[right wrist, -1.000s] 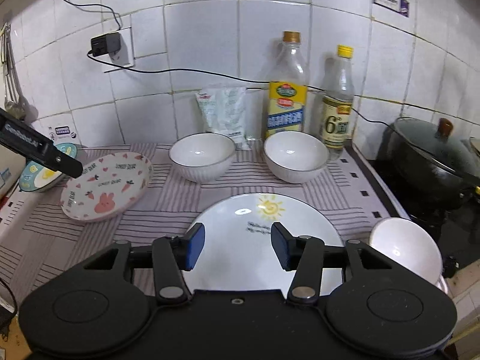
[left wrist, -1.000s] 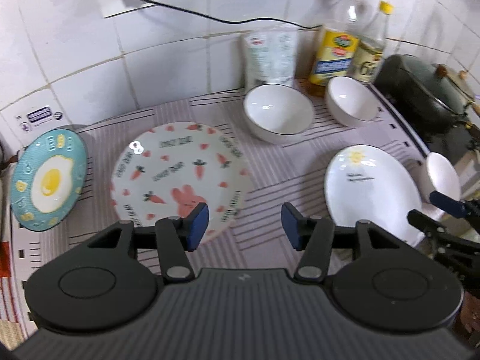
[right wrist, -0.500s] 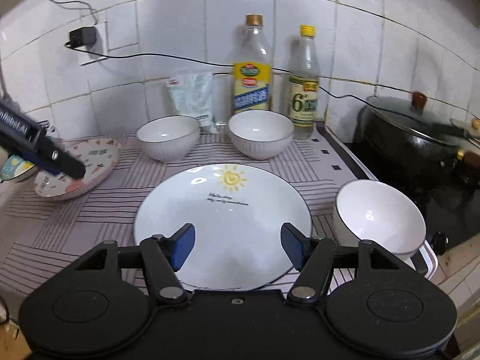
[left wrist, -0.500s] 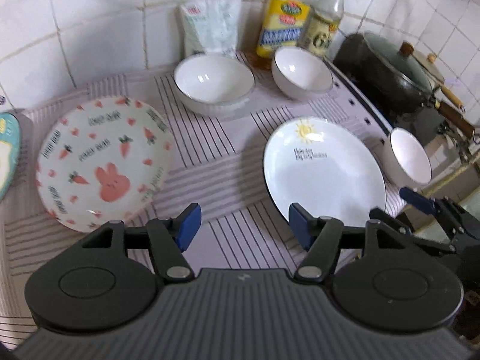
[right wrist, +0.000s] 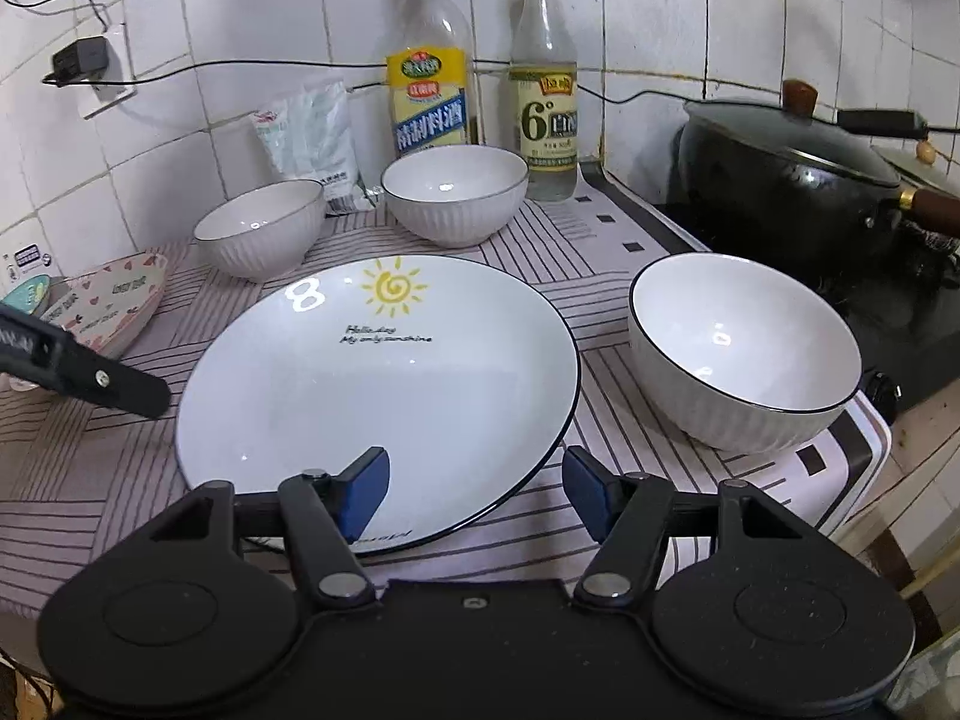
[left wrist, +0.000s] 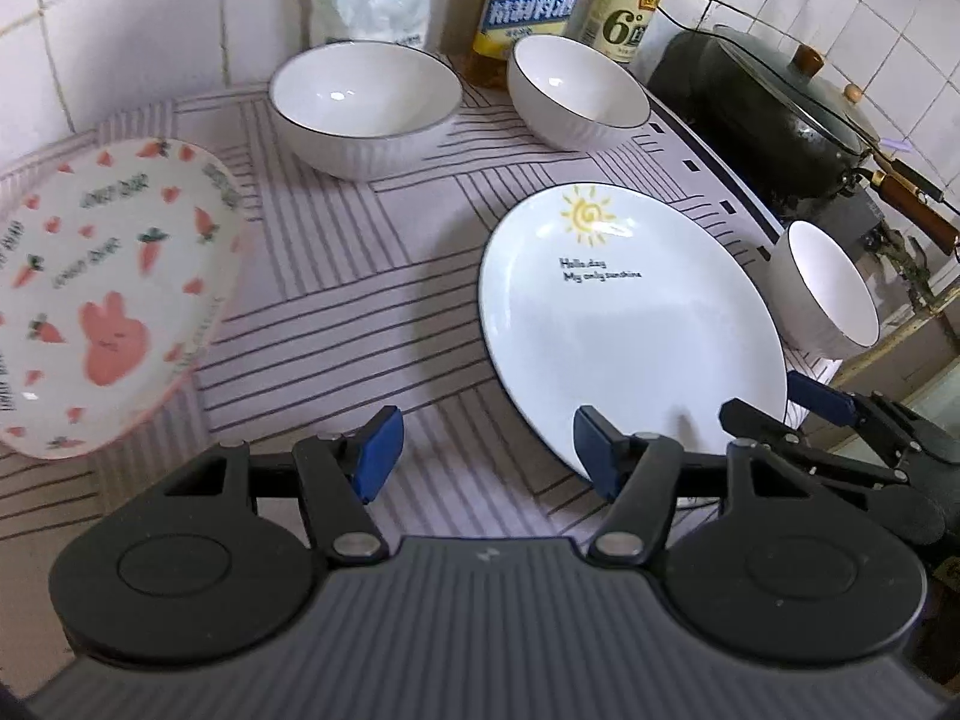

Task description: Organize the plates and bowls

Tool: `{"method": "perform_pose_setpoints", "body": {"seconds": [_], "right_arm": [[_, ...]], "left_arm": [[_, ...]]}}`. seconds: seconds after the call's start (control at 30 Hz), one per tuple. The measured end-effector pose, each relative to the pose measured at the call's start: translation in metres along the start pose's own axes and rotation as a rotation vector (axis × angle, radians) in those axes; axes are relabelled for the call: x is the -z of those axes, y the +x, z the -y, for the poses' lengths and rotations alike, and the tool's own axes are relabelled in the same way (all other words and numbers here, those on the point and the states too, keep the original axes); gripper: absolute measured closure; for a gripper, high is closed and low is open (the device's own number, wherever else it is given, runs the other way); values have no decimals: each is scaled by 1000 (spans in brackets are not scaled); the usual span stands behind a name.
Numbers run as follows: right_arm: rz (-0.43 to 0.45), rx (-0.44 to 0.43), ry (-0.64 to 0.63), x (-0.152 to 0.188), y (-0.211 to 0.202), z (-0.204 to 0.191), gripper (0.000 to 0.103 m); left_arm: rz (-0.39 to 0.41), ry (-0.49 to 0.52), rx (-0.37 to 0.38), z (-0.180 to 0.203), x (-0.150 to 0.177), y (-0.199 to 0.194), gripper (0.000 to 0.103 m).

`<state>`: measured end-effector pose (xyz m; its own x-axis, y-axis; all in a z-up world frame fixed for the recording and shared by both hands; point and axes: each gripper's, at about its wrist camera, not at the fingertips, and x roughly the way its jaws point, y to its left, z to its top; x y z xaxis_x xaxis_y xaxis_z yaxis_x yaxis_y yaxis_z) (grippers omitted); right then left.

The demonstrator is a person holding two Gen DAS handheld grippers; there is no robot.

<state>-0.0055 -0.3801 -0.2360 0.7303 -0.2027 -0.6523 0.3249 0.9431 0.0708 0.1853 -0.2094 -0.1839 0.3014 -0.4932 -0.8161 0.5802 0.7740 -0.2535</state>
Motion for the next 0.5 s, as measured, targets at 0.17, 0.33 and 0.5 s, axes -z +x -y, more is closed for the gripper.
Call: {"method": "perform_pose_setpoints", "body": {"seconds": [0.17,0.33,0.5], "right_arm": [[8,-29,39,-3,10,6,40],[21,-19,55,-1,16,12,59],[22,-38,122,1,17,24,73]], "left_arm": [[13,13,11,7,-2,16,43],[36,15,11,8,-6,24,55],[-5,-18,38,2,-10,34,81]]}}
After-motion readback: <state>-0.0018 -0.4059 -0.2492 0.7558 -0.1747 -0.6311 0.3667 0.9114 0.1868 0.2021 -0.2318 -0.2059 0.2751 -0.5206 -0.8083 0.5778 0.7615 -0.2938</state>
